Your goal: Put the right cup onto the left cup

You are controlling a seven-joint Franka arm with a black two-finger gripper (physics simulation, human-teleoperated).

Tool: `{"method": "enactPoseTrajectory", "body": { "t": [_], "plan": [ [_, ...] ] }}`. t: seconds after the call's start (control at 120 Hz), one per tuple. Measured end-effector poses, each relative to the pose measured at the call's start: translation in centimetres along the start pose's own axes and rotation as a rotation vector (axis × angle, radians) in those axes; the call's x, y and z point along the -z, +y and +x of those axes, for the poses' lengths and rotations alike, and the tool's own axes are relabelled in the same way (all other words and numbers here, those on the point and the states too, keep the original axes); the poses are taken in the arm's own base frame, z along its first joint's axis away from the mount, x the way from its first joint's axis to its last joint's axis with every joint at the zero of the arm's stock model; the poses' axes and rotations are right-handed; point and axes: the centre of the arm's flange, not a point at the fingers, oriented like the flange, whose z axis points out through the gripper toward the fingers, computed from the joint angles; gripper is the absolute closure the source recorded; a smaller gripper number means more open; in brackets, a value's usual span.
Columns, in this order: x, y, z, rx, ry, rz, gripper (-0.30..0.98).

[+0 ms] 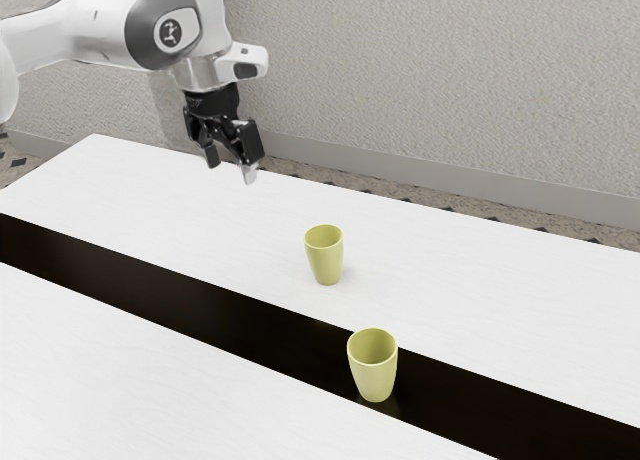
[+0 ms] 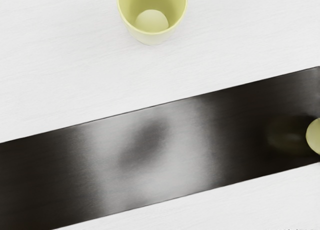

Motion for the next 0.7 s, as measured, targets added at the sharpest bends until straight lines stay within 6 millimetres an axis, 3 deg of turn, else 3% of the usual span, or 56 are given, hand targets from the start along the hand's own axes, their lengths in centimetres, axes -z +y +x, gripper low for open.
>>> {"method": "enactPoseTrajectory", "body": {
  "t": [0.125,0.267,0.525,0.7],
  "plan": [
    [-5.1,3.1,-0.3,-0.023,-0.035,-0.023,0.00],
    [-8.5,5.3,-0.7,-0.027,-0.042,-0.045,0.00],
    [-11.5,12.2,-1.3,-0.077,-0.009,-0.043,0.00],
    [-15.6,12.9,0.5,-0.046,-0.011,-0.060,0.00]
  ]
}}
